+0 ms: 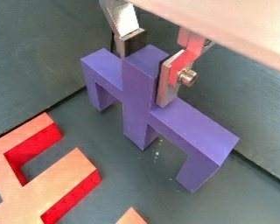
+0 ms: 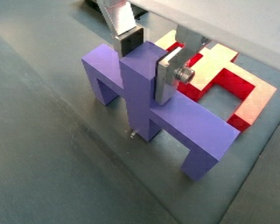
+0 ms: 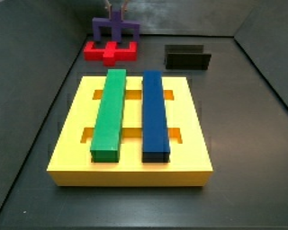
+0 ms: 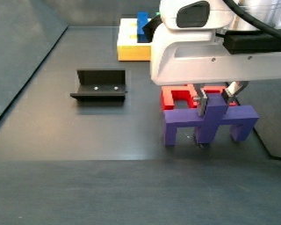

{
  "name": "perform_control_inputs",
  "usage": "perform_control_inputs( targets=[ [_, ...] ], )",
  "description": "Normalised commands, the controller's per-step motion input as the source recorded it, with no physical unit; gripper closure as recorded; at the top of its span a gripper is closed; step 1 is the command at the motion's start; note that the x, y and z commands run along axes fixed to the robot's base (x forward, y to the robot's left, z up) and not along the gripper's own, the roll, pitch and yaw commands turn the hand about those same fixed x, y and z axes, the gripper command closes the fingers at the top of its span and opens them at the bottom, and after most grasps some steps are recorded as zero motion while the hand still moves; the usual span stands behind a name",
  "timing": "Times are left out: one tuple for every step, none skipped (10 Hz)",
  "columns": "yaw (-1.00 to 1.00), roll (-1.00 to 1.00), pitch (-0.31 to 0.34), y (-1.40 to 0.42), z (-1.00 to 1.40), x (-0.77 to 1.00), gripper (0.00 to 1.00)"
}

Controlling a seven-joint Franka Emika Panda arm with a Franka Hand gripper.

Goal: Pick up the purple object. Move up. Move to above the board. Insert the purple object.
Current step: Pick up the purple object, then move up.

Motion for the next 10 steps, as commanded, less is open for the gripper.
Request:
perform_control_inputs(
  targets=[
    [0.0,0.0,0.0,0.0,0.0,0.0,1.0],
    [0.0,0.0,0.0,0.0,0.0,0.0,1.0],
    [0.0,0.0,0.0,0.0,0.0,0.0,1.0],
    [0.0,0.0,0.0,0.0,0.0,0.0,1.0],
    [0.0,0.0,0.0,0.0,0.0,0.0,1.0],
    [0.0,0.0,0.0,0.0,0.0,0.0,1.0],
    [0.0,0.0,0.0,0.0,0.0,0.0,1.0],
    [0.0,0.0,0.0,0.0,0.0,0.0,1.0],
    [0.0,0.0,0.0,0.0,0.83,0.0,1.0],
    [0.0,0.0,0.015,0.01,0.8,-0.01,1.0]
  ],
)
